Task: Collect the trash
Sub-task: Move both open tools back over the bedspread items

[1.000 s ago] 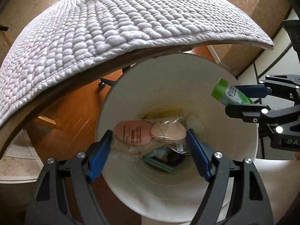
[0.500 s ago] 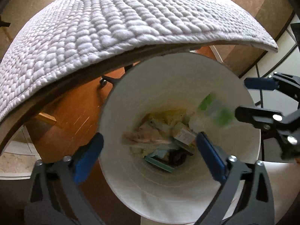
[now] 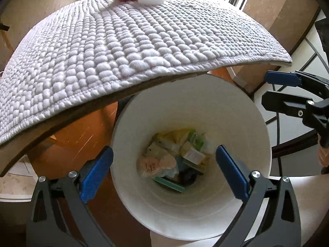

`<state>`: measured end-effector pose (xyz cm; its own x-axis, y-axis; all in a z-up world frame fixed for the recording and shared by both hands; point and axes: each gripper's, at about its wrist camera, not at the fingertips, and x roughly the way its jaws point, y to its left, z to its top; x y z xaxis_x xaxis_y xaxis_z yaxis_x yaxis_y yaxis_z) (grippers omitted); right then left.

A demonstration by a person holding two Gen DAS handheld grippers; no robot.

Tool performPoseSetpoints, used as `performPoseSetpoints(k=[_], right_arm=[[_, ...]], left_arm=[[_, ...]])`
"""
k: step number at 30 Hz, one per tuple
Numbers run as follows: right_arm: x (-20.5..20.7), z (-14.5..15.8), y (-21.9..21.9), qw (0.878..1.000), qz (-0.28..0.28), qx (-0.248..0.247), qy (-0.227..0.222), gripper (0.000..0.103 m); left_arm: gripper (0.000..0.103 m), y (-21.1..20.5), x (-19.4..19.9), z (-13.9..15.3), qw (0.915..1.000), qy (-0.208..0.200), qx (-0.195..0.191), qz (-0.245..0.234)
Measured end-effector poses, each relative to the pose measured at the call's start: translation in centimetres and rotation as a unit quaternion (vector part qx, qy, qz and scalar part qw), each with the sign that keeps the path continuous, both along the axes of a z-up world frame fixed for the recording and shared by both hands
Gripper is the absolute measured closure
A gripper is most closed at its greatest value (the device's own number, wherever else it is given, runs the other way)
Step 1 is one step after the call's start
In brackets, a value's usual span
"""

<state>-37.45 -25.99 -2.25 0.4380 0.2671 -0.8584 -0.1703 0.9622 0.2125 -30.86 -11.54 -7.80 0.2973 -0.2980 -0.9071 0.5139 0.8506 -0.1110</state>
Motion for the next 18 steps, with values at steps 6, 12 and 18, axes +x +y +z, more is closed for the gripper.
performPoseSetpoints(k=[6, 12, 18], right_arm=[[0.5, 0.8, 0.7, 1.0, -0.002, 0.003, -0.002, 0.027], [0.4, 2.3, 0.4, 1.0, -0.004, 0.008, -0.013, 0.026], [1.3, 5.2, -0.5, 0.998, -0.025, -0.005, -0.059, 0.007]], left_arm=[[0.002, -0.3, 0.2, 0.9, 1.0, -0.008, -0.003, -0.001], [0.002, 0.2, -0.1, 4.1, 0.9998, -0.016, -0.011, -0.005], [0.001, 0.2, -0.4, 8.9, 0.9971, -0.071, -0.025, -0.003]])
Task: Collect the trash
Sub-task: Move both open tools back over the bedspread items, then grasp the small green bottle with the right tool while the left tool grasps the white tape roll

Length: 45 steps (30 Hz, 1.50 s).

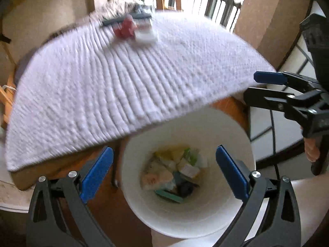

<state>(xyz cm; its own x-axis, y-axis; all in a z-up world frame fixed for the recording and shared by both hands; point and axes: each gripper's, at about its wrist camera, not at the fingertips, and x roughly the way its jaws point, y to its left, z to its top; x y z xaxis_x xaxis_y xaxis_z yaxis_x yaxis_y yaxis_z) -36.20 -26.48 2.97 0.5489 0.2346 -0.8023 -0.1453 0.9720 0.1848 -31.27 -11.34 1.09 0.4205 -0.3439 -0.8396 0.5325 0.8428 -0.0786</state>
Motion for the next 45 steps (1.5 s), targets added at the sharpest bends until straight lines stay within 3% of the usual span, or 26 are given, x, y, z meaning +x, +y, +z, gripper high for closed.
performPoseSetpoints(k=[2, 7, 13, 19, 22, 28, 31, 35, 40, 45], right_arm=[[1.1, 1.0, -0.7, 1.0, -0.008, 0.001, -0.018, 0.007], [5.2, 3.1, -2.3, 0.998, -0.017, 0.001, -0.056, 0.007], [10.2, 4.2, -2.2, 0.996, -0.004, -0.02, -0.082, 0.007], [15.7, 3.3, -1.8, 0.997, 0.019, -0.028, -0.068, 0.009], [18.4, 2.2, -1.5, 0.997, 0.034, -0.043, -0.057, 0.015], [23.5, 1.1, -2.1, 0.999, 0.034, -0.022, -0.034, 0.018], [26.3, 0.5, -1.7, 0.998, 0.043, -0.032, -0.023, 0.026], [29.5, -1.0, -0.9, 0.998, 0.057, -0.033, 0.002, 0.033], [31.9, -2.7, 0.5, 0.994, 0.086, -0.067, 0.023, 0.042], [33.1, -3.4, 1.1, 0.992, 0.105, -0.064, 0.028, 0.049]], left_arm=[[0.001, 0.0, 0.4, 1.2, 0.9995, -0.026, -0.005, 0.016], [0.001, -0.3, 3.4, 2.8, 0.998, -0.029, -0.043, 0.036], [0.001, -2.9, 6.6, 2.5, 0.9975, -0.061, -0.018, 0.032], [0.001, -5.1, 10.6, 2.0, 0.9972, -0.068, -0.013, 0.027], [0.001, -5.9, 12.4, 1.5, 0.9975, -0.058, -0.019, 0.035], [0.001, -7.4, 15.5, 0.4, 0.9978, -0.046, -0.014, 0.045], [0.006, -7.9, 16.7, -0.1, 0.9979, -0.039, -0.014, 0.049], [0.019, -8.5, 18.4, -0.7, 0.9979, -0.027, -0.011, 0.058], [0.031, -8.8, 19.5, -1.3, 0.9978, -0.024, -0.006, 0.061], [0.044, -9.0, 20.2, -1.4, 0.9977, -0.028, 0.0, 0.062]])
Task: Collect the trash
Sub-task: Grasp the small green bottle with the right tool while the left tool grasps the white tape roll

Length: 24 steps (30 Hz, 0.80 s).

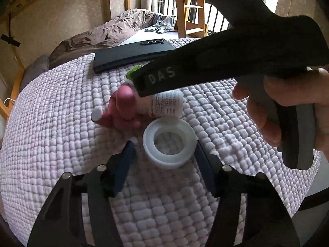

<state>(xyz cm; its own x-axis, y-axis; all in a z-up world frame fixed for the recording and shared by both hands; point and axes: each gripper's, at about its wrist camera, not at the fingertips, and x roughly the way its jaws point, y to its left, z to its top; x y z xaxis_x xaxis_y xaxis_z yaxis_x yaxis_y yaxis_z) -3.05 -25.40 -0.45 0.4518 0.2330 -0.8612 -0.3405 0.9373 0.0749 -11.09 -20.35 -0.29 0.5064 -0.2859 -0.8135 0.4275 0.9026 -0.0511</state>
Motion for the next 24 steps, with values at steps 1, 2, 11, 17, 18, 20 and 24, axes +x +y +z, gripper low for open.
performPoseSetpoints(k=[1, 2, 11, 17, 18, 20, 24], right_arm=[[0.1, -0.1, 0.2, 1.0, 0.005, 0.001, 0.002, 0.05], [0.3, -0.1, 0.4, 1.0, 0.009, 0.001, 0.004, 0.05], [0.9, -0.9, 1.4, 1.0, 0.025, 0.003, 0.015, 0.061], [1.3, -1.1, 1.0, 1.0, 0.02, 0.009, 0.013, 0.066], [1.2, -1.1, 0.8, 1.0, 0.017, 0.012, 0.012, 0.066], [0.9, -0.9, 0.3, 1.0, 0.011, 0.021, 0.012, 0.066], [0.0, -0.4, -1.1, 0.999, -0.001, 0.036, 0.009, 0.066]], left_arm=[[0.045, 0.0, 0.1, 0.0, 1.0, -0.001, 0.001, 0.001], [0.046, 0.0, 0.3, 0.0, 1.0, -0.002, 0.002, 0.001], [0.049, -0.2, 1.7, -0.3, 1.0, -0.006, 0.006, -0.004], [0.051, 0.3, 1.7, -0.3, 1.0, -0.005, 0.0, -0.003], [0.051, 0.4, 1.6, -0.2, 1.0, -0.004, -0.002, -0.002], [0.051, 0.7, 1.5, -0.1, 0.9999, 0.0, -0.01, 0.001], [0.051, 1.3, -0.2, 0.6, 0.9997, 0.004, -0.022, 0.007]])
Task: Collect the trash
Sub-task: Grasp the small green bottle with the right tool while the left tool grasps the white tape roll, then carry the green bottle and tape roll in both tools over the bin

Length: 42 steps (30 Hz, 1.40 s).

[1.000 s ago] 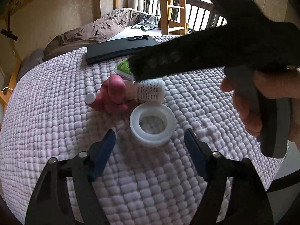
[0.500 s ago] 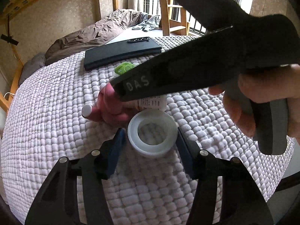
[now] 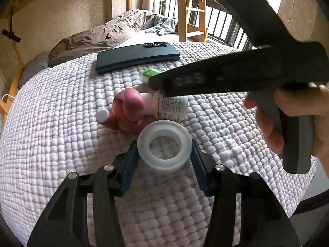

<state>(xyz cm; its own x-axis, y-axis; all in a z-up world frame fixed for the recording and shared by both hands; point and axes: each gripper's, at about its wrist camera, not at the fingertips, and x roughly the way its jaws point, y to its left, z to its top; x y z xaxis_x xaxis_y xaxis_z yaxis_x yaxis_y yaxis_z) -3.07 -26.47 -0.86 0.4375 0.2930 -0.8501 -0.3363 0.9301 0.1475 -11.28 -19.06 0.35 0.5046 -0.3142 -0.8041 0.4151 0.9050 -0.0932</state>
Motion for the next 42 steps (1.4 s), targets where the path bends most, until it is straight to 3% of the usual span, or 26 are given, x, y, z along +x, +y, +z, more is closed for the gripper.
performPoseSetpoints(k=[7, 22, 42], right_arm=[[-2.8, 0.0, -1.6, 1.0, -0.017, 0.011, 0.006, 0.066], [-3.5, -0.8, -0.1, 0.998, -0.015, -0.052, -0.016, 0.066], [-14.0, 1.3, -3.8, 0.997, -0.067, 0.033, -0.008, 0.066]], left_arm=[[0.051, 0.8, -1.6, 0.5, 1.0, 0.007, -0.004, 0.004], [0.051, 1.2, -1.6, 0.3, 0.9999, 0.0, 0.006, 0.013], [0.051, 3.4, -5.3, 1.3, 0.9998, 0.012, -0.013, 0.009]])
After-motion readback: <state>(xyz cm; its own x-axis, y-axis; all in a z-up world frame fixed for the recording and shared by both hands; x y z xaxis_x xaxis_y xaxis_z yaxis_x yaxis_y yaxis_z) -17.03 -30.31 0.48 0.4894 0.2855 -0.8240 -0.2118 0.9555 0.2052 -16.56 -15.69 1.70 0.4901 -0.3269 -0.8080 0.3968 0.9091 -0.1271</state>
